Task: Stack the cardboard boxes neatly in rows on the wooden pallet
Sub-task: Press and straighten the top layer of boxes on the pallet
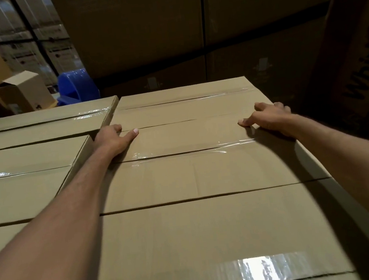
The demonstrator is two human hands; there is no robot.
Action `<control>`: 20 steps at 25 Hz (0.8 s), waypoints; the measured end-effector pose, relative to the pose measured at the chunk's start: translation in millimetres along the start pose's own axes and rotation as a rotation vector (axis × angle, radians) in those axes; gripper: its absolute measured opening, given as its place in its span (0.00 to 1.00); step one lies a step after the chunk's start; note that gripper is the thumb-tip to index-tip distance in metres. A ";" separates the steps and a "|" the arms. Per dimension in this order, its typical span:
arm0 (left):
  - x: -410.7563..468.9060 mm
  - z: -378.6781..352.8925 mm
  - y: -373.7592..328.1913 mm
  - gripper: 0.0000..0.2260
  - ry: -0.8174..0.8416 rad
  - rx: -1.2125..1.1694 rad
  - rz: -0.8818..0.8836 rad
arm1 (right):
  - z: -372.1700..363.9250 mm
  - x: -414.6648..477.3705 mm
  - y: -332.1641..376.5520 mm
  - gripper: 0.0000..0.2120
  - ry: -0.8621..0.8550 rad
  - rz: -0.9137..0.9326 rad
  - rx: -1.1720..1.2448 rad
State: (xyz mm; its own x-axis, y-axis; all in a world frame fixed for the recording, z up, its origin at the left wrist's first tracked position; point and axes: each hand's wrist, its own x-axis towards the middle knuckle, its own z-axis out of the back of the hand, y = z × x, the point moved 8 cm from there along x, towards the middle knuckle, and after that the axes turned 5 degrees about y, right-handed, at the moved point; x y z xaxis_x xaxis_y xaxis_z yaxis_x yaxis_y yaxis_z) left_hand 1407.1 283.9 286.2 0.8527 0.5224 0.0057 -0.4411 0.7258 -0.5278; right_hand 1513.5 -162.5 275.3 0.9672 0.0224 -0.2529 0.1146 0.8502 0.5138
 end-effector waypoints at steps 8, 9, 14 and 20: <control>-76.8 -17.0 1.0 0.24 0.219 0.355 -0.277 | -63.9 -117.2 28.2 0.30 -0.147 0.182 -0.320; -91.1 -13.9 6.0 0.24 0.219 0.339 -0.302 | -75.0 -141.4 33.6 0.30 -0.128 0.200 -0.324; -189.8 -8.5 3.2 0.23 0.331 0.124 -0.371 | -111.6 -261.0 45.1 0.31 -0.071 0.195 -0.305; -318.2 36.8 56.4 0.23 0.337 0.053 -0.352 | -164.2 -420.7 64.6 0.32 0.059 0.262 -0.296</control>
State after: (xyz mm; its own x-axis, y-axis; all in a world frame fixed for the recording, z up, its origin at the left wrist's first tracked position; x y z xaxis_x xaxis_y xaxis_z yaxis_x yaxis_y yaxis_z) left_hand 1100.6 175.1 285.8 0.9919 0.0731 -0.1040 -0.1156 0.8589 -0.4989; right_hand 1076.8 -30.6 280.3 0.9393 0.2814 -0.1961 -0.2125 0.9263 0.3112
